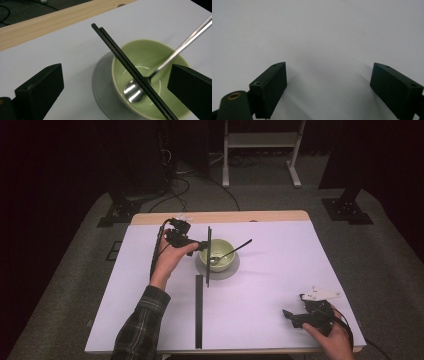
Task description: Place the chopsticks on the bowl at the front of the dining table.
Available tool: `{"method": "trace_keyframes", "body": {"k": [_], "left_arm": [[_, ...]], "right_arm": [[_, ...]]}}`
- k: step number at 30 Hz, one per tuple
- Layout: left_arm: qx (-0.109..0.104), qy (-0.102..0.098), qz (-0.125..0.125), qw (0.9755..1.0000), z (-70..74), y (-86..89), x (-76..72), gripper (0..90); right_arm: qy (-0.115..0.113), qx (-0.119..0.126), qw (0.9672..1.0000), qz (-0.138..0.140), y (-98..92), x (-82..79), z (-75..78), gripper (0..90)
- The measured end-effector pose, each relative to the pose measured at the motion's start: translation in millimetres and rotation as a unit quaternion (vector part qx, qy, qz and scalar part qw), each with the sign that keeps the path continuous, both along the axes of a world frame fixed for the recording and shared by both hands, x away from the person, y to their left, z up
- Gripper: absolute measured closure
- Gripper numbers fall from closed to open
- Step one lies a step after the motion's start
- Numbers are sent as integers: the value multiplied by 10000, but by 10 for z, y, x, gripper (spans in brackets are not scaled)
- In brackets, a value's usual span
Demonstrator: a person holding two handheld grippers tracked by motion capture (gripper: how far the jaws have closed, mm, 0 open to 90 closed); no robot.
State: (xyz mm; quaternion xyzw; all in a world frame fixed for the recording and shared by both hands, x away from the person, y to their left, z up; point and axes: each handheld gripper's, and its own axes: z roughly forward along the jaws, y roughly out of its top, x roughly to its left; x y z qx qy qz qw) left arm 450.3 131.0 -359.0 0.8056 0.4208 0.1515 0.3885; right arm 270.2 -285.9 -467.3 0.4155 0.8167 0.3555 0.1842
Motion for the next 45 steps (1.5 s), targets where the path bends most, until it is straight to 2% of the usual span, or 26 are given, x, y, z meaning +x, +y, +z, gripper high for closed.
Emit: {"method": "trace_keyframes", "body": {"k": [5,9,12,13,15,19,21,24,26,29,33,38,41,45], "left_arm": [[32,-127,-163,9998,13,60,-245,108],[52,-253,-438,9987,10,81,-474,267],[114,-289,-650,9974,18,82,-626,401],[77,-278,-733,9969,21,87,-668,455],[-34,-193,-881,9959,26,99,-739,563],[-183,20,-1058,9942,12,112,-835,708],[-330,163,-1147,9927,-10,110,-878,775],[-410,262,-1317,9901,-47,96,-935,825],[-402,357,-1422,9884,-74,69,-976,890],[-326,423,-1540,9866,-111,7,-1051,900],[-235,468,-1759,9830,-167,-74,-1153,900],[-160,570,-1898,9800,-248,-131,-1241,900],[-109,646,-1930,9790,-326,-149,-1281,900],[-43,711,-1890,9794,-401,-146,-1274,900]], "right_arm": [[1,-2,10000,0,0,0,0,123],[3,-2,10000,-2,1,0,0,123],[-4,-4,10000,-2,0,0,0,123],[-12,-7,10000,1,0,1,-1,123],[-2,-3,10000,-4,1,0,0,123],[3,-1,10000,-7,1,-1,0,123],[3,-3,10000,-5,1,-1,0,123],[2,-3,10000,-12,2,-1,0,123],[1,-5,10000,-10,2,-1,0,123],[1,-3,10000,-13,2,-2,0,123],[-2,-3,10000,-12,2,-2,0,123],[-5,-5,10000,-12,2,-3,0,123],[-2,-2,10000,-14,2,-3,0,123],[-3,-5,10000,-13,2,-3,0,124]]}}
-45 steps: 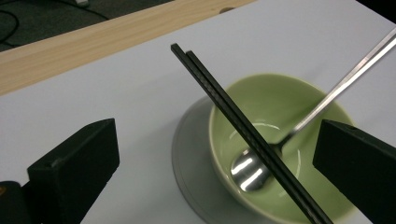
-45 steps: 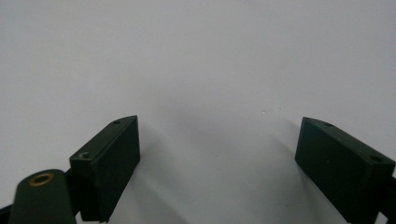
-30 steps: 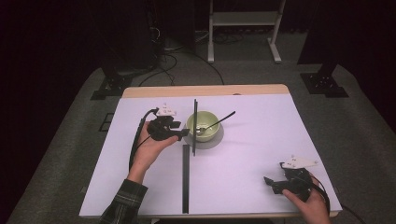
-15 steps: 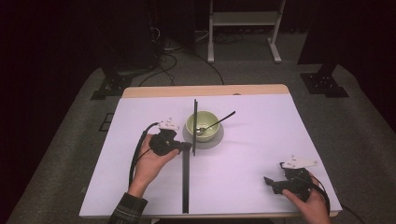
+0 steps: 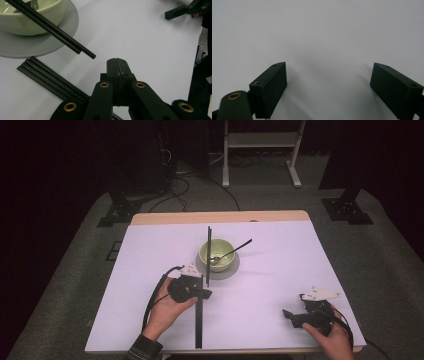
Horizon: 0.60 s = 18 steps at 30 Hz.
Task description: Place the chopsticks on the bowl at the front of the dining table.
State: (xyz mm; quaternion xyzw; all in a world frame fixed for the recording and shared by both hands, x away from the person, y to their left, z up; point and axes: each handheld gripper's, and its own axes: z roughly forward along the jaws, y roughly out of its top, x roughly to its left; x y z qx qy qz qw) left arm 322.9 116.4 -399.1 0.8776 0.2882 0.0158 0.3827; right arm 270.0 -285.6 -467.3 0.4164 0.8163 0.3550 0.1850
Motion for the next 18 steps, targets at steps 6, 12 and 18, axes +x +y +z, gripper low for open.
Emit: {"method": "trace_keyframes", "body": {"k": [6,12,18], "left_arm": [[-46,-15,54,10000,-1,14,29,900],[-84,-26,107,9999,-8,28,67,900],[-122,-4,158,9998,-18,40,107,900]], "right_arm": [[1,2,10000,-1,0,0,0,123],[-1,0,10000,1,0,0,0,124],[0,1,10000,0,0,0,0,124]]}}
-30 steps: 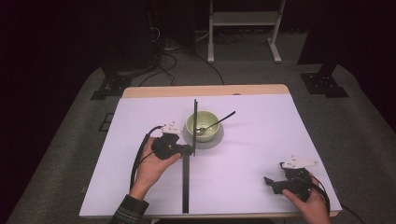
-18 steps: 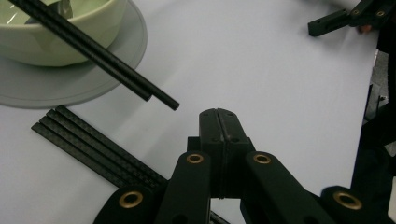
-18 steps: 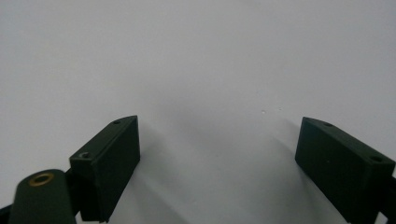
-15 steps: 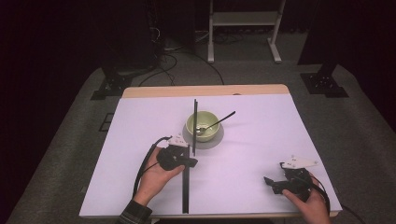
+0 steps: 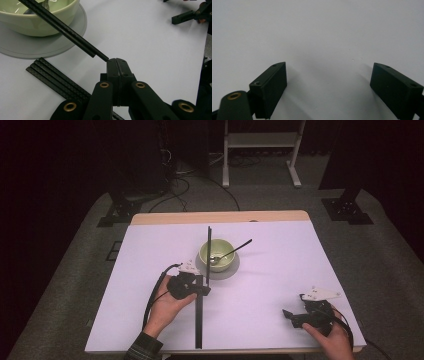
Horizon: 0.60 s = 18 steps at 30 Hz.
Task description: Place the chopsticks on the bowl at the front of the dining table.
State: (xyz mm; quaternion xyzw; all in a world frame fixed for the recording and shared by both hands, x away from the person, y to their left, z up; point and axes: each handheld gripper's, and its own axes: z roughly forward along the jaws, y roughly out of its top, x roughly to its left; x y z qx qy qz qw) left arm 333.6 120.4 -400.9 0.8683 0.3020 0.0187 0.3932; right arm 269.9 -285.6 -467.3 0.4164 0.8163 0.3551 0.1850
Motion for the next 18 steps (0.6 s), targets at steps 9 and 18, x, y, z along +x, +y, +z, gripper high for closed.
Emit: {"method": "trace_keyframes", "body": {"k": [9,18], "left_arm": [[-23,16,54,10000,-5,13,57,900],[-43,26,72,10000,-6,9,90,900]], "right_arm": [[2,0,10000,-1,0,0,0,123],[2,0,10000,-1,0,0,0,123]]}}
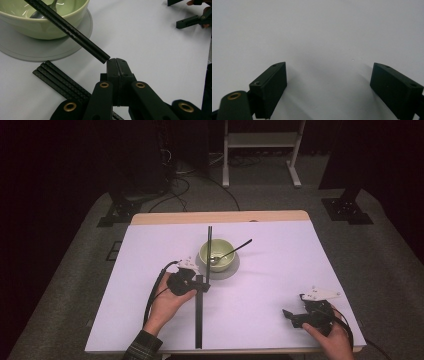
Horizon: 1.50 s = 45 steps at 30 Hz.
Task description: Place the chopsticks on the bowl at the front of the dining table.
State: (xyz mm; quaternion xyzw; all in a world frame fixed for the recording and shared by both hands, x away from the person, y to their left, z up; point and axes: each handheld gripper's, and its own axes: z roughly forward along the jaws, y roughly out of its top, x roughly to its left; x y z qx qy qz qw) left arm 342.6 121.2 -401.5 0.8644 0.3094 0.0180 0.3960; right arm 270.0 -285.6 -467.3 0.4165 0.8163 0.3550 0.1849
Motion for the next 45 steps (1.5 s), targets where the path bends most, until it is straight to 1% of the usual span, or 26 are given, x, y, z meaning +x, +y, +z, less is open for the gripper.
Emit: {"method": "trace_keyframes", "body": {"k": [7,9,12,15,20,21,23,25,27,28,30,32,34,36,37,39,40,43,45], "left_arm": [[-18,-24,-20,10000,14,-4,-24,900],[-44,-20,-41,10000,23,-3,-36,867],[-73,-74,-52,9999,42,4,-69,805],[-84,-178,-16,9998,71,19,-115,726],[-3,-346,10,9994,119,74,-195,590],[23,-383,62,9992,128,86,-211,575],[160,-520,179,9984,145,111,-233,538],[180,-649,324,9972,161,132,-248,477],[152,-691,384,9968,173,149,-252,431],[112,-659,386,9970,175,156,-249,396],[127,-649,431,9969,173,164,-247,329],[197,-701,469,9962,161,171,-252,232],[218,-755,484,9957,151,187,-262,152],[236,-795,509,9953,148,208,-267,37],[257,-865,560,9943,150,222,-277,10],[320,-903,759,9925,153,246,-283,0],[319,-914,813,9920,150,261,-284,0],[329,-956,939,9904,136,311,-283,0],[279,-963,959,9903,125,344,-287,0]], "right_arm": [[0,0,10000,0,0,0,0,123],[-3,-1,10000,1,0,0,0,124],[-14,-3,10000,3,1,-2,-1,124],[-18,1,10000,-3,2,-5,-1,124],[-12,4,10000,-3,-1,-2,-1,124],[-10,4,10000,-3,0,-2,-1,124],[-7,9,10000,-4,-1,-1,-1,124],[-3,8,10000,-5,-1,-1,-1,124],[-2,10,10000,-4,-2,-1,-1,124],[1,12,10000,-5,-2,0,-1,124],[4,14,10000,-6,-3,0,-1,123],[3,13,10000,-5,-2,0,-1,123],[5,17,10000,-5,-3,0,-1,124],[1,14,10000,-3,-2,-1,-1,124],[1,16,10000,-3,-2,-1,-1,124],[1,15,10000,-4,-2,0,-1,123],[3,15,10000,-6,-3,0,-1,124],[4,14,10000,-5,-3,0,-1,124],[5,10,10000,-3,-2,2,0,123]]}}
